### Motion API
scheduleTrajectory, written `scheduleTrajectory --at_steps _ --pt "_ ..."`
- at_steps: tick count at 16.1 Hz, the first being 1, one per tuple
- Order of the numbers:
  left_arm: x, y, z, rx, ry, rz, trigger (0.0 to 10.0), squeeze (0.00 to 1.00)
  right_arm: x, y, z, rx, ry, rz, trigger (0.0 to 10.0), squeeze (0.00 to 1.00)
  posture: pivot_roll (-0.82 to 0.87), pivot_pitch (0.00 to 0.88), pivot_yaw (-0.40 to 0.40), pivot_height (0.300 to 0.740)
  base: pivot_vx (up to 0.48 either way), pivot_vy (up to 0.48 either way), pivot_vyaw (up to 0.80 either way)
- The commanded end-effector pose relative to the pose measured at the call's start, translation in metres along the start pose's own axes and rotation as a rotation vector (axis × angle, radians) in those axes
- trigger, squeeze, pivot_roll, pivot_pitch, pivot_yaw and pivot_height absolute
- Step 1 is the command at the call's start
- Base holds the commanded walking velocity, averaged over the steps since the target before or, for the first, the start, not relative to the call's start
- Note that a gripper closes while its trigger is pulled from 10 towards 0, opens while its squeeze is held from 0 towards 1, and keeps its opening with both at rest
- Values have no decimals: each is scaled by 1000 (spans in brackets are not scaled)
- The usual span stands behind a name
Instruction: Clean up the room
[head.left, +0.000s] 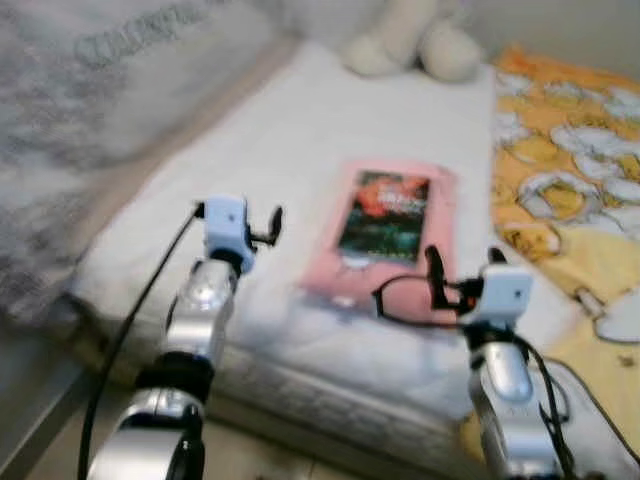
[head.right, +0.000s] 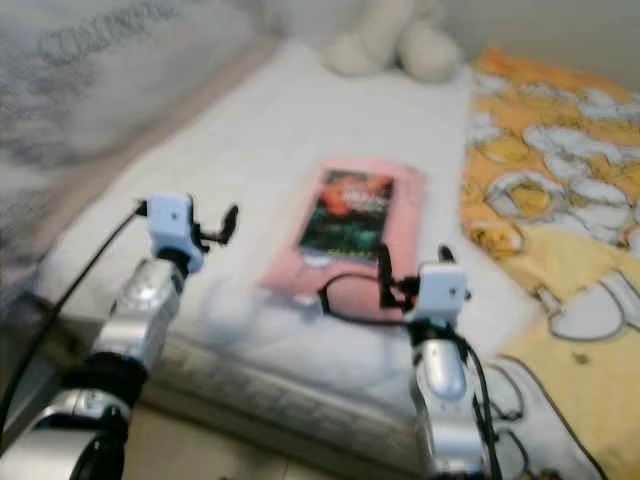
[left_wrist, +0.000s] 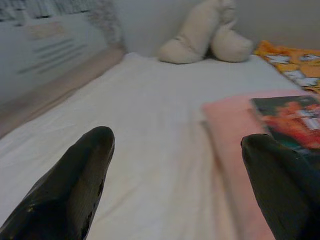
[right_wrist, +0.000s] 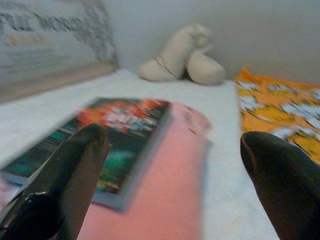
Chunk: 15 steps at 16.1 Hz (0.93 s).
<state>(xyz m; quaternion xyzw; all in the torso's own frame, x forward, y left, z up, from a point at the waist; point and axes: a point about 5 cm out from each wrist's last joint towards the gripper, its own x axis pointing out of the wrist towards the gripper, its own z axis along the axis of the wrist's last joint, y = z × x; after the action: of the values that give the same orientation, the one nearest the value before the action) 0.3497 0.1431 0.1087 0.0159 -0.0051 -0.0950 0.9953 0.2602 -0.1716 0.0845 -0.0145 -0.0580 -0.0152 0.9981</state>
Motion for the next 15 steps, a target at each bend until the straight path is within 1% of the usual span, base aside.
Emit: scheduleTrajectory --at_steps 1,2,4,5,6,7,9,10,12,13,14,15 --pt "4 -11 1 -12 0 -38 10000 0 -2 -11 -1 -23 10 -34 10000 0 -72 0 49 740 0 0 0" --pt "5 -11 -1 -9 12 -44 10000 0 -5 -11 -2 -21 11 -34 10000 0 -78 0 47 740 0 0 0" --pt "9 -4 -3 11 43 -40 10000 0 -9 -9 -1 -32 27 -28 10000 0 -85 0 40 740 0 0 0" --pt "11 4 -4 11 69 -13 10000 0 -12 -9 -3 -42 44 -28 10000 0 -88 0 32 740 0 0 -763" --pt "12 9 -6 17 91 5 10000 0 -15 -9 -5 -40 54 -28 10000 0 -96 0 30 740 0 0 -744" --pt "12 10 -7 23 98 9 10000 0 -16 -9 -5 -39 56 -27 10000 0 -101 0 30 740 0 0 -744" --pt "12 17 -9 -26 114 88 10000 0 -23 -14 -9 -69 84 -40 10000 0 -132 0 26 740 0 0 0" --pt "15 20 -7 -78 107 124 10000 0 -30 -16 -8 -70 94 -37 10000 0 -142 0 24 740 0 0 0" --pt "16 21 -10 -76 147 145 10000 0 -43 -18 -6 -73 112 -34 10000 0 -167 0 7 740 0 0 0" --pt "18 20 -10 -63 164 146 10000 0 -53 -19 -4 -70 134 -30 10000 0 -182 5 -16 740 0 0 0" --pt "22 15 -6 -50 163 128 10000 0 -69 -17 -3 -84 163 8 10000 0 -211 45 -42 740 0 0 0" --pt "25 11 -3 -52 162 112 10000 0 -80 -17 -3 -91 189 26 10000 0 -223 59 -49 740 0 0 0"
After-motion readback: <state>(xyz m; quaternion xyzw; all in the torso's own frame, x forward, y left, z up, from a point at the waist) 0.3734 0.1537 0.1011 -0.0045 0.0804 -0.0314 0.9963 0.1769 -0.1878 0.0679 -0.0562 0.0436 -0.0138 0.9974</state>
